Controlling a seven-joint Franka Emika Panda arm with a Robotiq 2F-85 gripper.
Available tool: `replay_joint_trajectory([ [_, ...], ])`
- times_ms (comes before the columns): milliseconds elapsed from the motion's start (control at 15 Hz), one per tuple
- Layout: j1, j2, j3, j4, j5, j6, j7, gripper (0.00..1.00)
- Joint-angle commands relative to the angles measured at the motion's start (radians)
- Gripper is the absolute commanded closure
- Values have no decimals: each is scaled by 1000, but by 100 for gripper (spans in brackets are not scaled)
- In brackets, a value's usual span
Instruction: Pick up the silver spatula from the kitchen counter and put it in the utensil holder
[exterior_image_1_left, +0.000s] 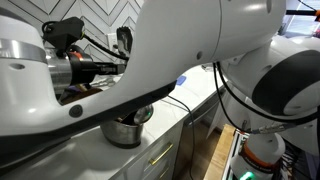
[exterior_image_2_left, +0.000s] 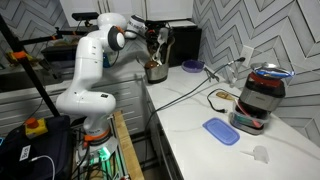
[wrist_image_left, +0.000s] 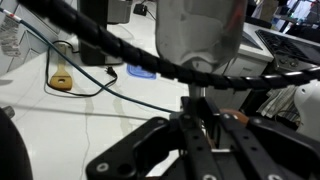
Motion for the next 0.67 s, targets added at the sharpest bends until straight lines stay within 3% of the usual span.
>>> replay_joint_trajectory([
  [0,41,55,-68,50,-13,0,-50,96],
  [533,56,161,-100,153,-150,-4,-269,96],
  [600,53,169,-101,166,-157,-4,-287,59],
])
